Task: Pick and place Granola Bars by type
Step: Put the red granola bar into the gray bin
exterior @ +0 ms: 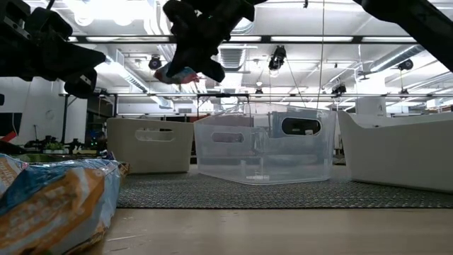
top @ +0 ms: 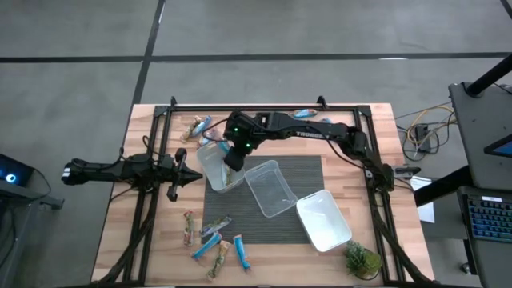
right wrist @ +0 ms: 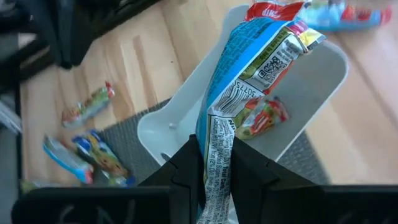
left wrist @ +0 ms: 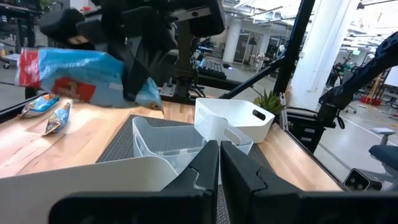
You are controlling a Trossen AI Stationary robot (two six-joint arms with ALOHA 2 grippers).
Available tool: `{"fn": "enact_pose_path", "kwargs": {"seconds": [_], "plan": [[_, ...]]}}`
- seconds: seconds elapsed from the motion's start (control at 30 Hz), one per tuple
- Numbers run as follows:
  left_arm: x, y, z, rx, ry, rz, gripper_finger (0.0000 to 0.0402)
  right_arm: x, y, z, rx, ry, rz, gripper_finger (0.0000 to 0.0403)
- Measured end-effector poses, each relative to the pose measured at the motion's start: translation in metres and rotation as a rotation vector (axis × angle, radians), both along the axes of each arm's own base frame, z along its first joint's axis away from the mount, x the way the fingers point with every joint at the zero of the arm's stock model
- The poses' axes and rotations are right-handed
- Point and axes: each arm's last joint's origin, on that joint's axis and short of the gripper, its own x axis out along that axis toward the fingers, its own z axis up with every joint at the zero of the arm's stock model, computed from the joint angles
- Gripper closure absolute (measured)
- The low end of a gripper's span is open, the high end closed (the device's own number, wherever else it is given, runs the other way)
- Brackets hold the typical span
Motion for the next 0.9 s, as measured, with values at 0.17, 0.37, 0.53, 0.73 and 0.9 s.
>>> {"fn": "enact_pose_path", "kwargs": {"seconds": [0.17,0.37,0.53,0.73,0.9], "plan": [[0.000,0.000,0.000,0.000,0.000,0.000,0.0401,0.006,0.000,-0.009,0.090,0.012,-0.108,0.0344],[0.000,0.000,0.000,0.000,-0.001,0.000,0.0401,0.015,0.000,-0.026,0.140,0.022,-0.159,0.0344],[0.000,0.000,0.000,0.000,0.000,0.000,0.0401,0.022,-0.001,-0.041,0.166,0.039,-0.189,0.0344],[0.000,0.000,0.000,0.000,0.000,0.000,0.0401,0.024,-0.002,-0.049,0.172,0.057,-0.197,0.0344],[0.000,0.000,0.000,0.000,0.000,0.000,0.0401,0.024,-0.002,-0.049,0.172,0.057,-0.197,0.0343]]}}
